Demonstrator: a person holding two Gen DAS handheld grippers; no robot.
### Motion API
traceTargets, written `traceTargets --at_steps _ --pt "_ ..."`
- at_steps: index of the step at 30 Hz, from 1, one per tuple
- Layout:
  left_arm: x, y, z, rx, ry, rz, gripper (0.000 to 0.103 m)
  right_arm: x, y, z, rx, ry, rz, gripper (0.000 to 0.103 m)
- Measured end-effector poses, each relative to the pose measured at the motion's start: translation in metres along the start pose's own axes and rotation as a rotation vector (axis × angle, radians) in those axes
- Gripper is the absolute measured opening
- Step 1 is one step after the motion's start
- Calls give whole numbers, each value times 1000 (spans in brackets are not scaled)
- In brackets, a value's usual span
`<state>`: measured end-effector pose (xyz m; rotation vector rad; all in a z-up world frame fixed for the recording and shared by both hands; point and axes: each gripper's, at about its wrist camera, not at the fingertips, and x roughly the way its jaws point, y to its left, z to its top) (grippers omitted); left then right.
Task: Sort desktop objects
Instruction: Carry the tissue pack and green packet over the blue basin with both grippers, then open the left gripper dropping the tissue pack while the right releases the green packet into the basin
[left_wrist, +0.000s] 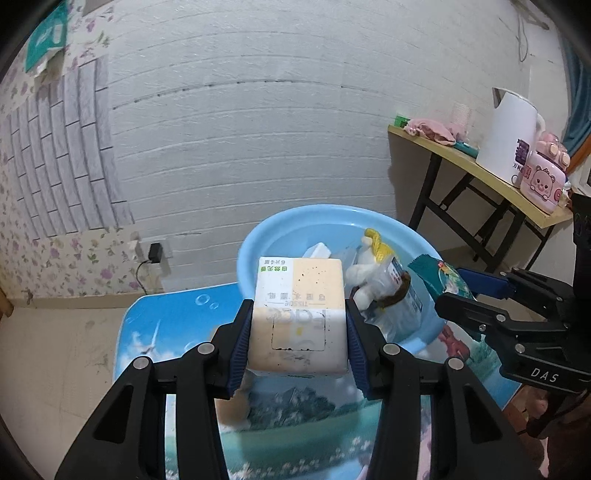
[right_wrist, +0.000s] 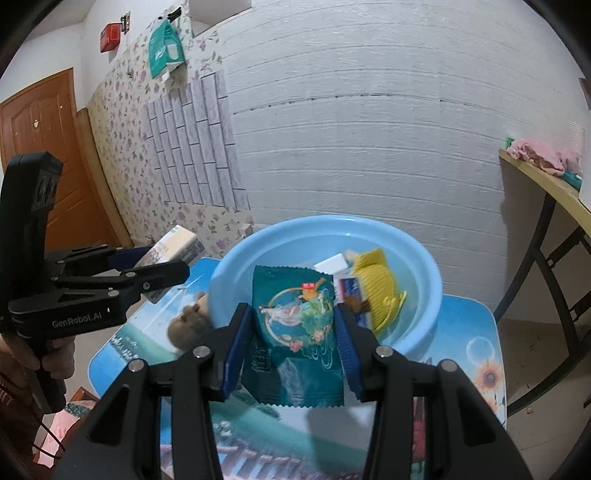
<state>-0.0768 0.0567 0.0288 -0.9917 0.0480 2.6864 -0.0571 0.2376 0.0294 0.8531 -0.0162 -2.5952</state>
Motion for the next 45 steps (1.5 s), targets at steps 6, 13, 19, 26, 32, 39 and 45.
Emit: traceTargets --at_steps 6,13,19,26,32,39,45 --pt "32 -11 14 25 27 -17 45 20 -21 9 16 14 -11 44" --pt "70 -15 25 43 52 -38 46 51 -37 23 36 23 -18 44" --pt "88 -15 23 60 89 -41 53 66 -39 35 43 6 -13 44" --pt "78 -4 21 38 63 -10 91 77 -28 36 28 31 23 46" --pt "67 10 12 13 62 28 93 73 -21 28 18 56 16 48" --pt "49 28 -1 -14 54 77 97 70 -12 22 10 78 5 54" --pt "39 51 -22 -60 76 119 97 70 -12 10 5 91 -24 54"
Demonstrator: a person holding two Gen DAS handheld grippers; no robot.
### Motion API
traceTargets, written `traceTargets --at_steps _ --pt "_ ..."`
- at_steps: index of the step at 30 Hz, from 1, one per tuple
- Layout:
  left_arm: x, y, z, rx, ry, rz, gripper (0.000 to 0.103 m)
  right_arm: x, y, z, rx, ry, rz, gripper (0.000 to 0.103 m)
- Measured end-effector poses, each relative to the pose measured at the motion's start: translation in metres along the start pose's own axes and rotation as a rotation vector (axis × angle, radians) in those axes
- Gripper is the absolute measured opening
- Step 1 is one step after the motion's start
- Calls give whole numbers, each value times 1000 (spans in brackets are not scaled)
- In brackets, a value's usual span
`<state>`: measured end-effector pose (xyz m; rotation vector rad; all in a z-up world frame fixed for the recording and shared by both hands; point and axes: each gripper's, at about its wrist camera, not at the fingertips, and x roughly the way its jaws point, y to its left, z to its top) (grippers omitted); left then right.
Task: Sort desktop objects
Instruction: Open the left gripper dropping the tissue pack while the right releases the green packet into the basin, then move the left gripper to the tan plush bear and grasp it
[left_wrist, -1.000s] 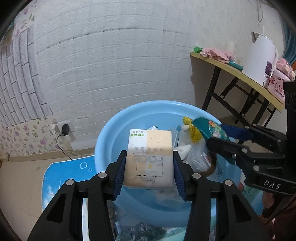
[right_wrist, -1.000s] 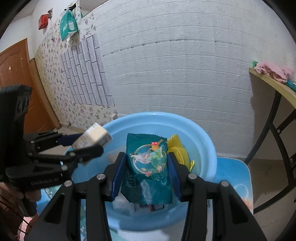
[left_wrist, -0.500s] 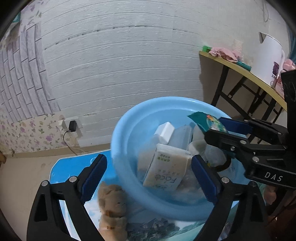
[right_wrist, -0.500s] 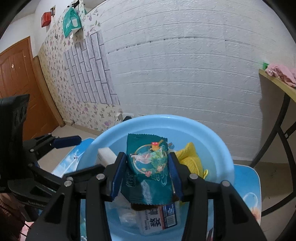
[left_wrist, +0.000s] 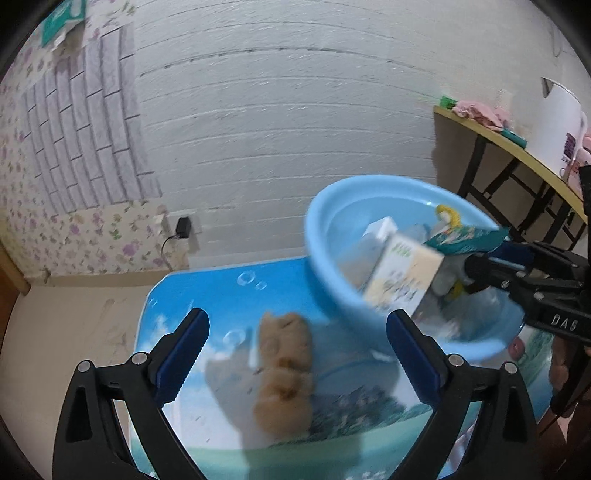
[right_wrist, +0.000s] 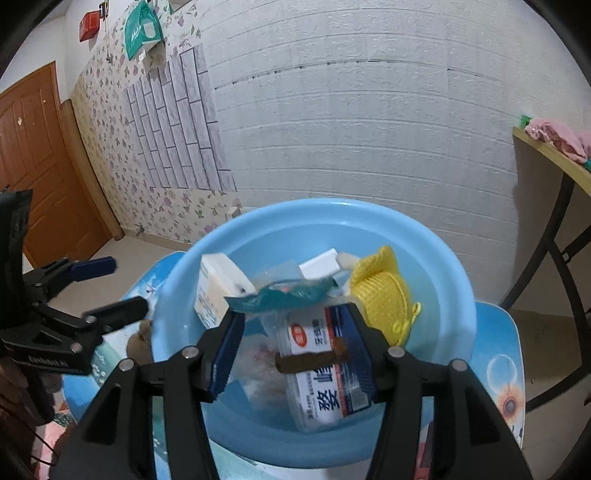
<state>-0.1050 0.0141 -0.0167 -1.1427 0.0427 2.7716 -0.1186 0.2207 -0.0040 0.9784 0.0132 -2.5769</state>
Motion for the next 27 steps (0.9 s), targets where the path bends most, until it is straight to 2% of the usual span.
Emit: traceTargets --at_steps 7,9,18,21,23,24,25,27 --pt "7 25 -25 -56 50 27 97 1 4 -2 -20 1 -21 55" --pt "10 28 -30 -59 63 28 97 4 5 -4 -24 9 -31 63" --pt "37 20 -45 -51 113 -18 97 6 8 -7 -42 7 -57 68" --pt "47 15 -50 -27 133 -11 96 7 11 -7 -50 9 -61 70" --pt "51 12 -53 -9 145 -8 76 6 10 -8 -48 11 -60 70" --pt "52 11 -54 -7 149 -12 58 6 9 -7 -45 12 -59 70" --pt "53 11 -55 -10 154 -21 51 5 9 -7 -42 12 -57 70" --pt "56 9 -60 -5 156 -18 46 4 9 -7 -35 10 -55 70"
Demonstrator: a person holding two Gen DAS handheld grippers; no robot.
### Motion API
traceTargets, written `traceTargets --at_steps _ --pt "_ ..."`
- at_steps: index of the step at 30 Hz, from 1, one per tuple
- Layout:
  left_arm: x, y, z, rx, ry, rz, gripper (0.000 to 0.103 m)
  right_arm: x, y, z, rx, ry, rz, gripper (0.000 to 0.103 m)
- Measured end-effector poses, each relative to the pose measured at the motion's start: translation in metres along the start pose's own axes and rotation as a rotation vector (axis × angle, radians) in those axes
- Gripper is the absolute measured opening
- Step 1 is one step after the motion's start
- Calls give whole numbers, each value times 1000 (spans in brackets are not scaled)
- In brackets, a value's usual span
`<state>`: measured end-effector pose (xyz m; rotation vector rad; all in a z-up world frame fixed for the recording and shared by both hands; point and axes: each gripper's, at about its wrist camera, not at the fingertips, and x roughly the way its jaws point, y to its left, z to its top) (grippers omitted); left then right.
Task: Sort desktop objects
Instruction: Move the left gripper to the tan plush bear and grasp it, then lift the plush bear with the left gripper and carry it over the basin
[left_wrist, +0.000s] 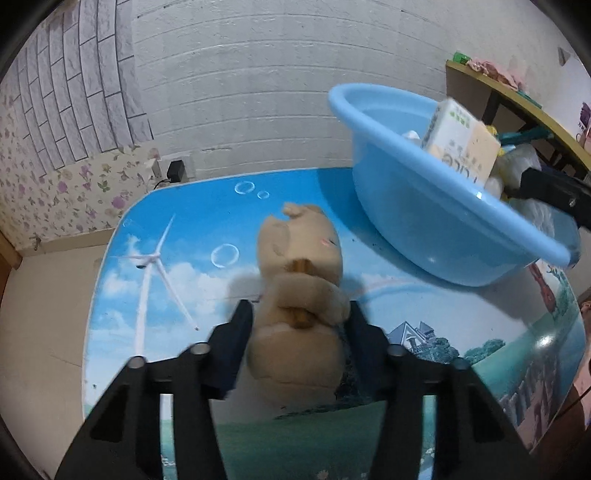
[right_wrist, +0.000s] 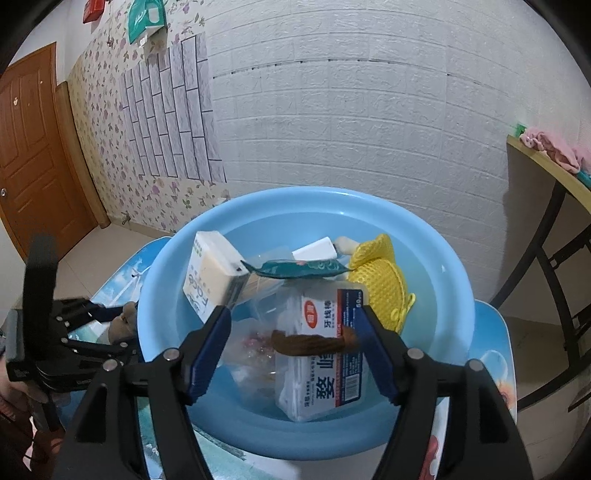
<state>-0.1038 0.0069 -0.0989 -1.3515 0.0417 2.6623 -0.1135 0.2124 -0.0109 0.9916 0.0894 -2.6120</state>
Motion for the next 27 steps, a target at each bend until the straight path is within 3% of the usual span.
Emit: traceTargets --at_steps 2,11,27 --pt "2 -4 -4 22 -13 37 42 -1 1 -2 2 0 -5 70" --pt "-14 -4 -6 -7 -18 2 41 -9 -3 -7 33 16 -5 70" --pt "-75 -8 10 -30 -150 9 41 -20 -7 -18 43 11 -12 70"
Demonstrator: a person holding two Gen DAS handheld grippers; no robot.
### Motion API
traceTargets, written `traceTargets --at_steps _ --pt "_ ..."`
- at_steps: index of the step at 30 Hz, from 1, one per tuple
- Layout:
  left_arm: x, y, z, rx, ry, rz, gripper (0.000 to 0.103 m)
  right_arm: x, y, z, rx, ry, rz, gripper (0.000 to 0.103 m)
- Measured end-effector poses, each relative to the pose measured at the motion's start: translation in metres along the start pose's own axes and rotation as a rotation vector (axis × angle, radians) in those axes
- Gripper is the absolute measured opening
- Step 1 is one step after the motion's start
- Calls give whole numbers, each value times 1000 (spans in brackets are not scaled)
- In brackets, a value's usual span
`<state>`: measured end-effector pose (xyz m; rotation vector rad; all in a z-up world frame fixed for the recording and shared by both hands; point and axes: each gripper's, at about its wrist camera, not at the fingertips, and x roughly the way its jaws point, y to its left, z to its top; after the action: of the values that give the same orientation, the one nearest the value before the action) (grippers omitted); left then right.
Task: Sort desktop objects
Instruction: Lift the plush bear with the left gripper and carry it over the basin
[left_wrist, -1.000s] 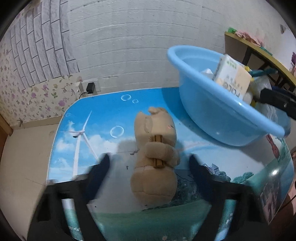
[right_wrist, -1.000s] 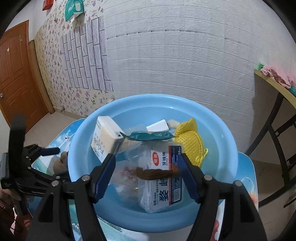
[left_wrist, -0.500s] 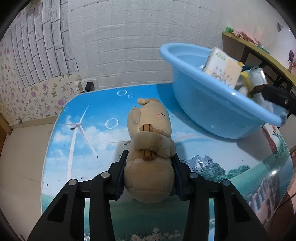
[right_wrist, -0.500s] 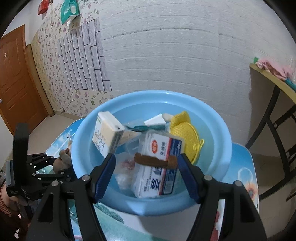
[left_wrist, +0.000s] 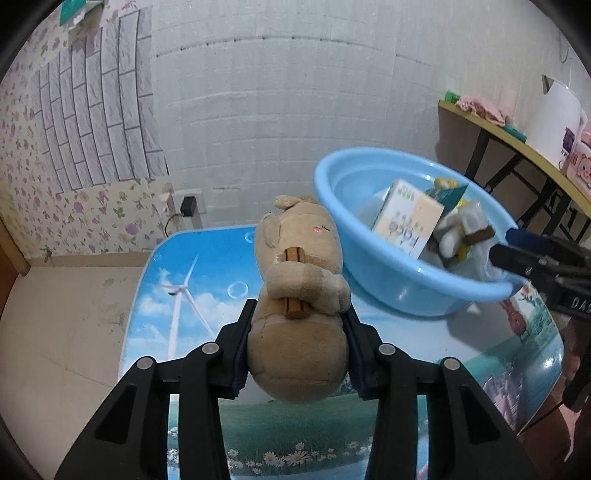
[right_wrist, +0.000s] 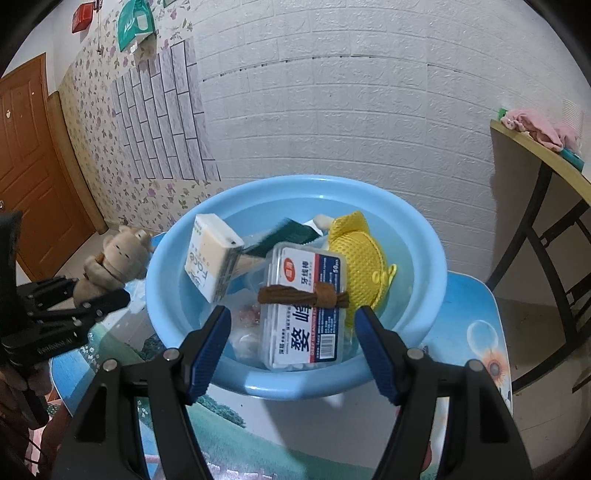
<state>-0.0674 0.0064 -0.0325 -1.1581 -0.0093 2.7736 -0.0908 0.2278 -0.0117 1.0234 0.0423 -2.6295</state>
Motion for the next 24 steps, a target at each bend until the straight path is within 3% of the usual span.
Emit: traceTargets --at_steps 12,24 --pt "-23 -8 19 8 -60 -11 41 -7 -4 -3 -4 -8 20 70" --pt "-20 -37 34 55 -67 -48 41 -10 -12 -2 -4 -18 7 70"
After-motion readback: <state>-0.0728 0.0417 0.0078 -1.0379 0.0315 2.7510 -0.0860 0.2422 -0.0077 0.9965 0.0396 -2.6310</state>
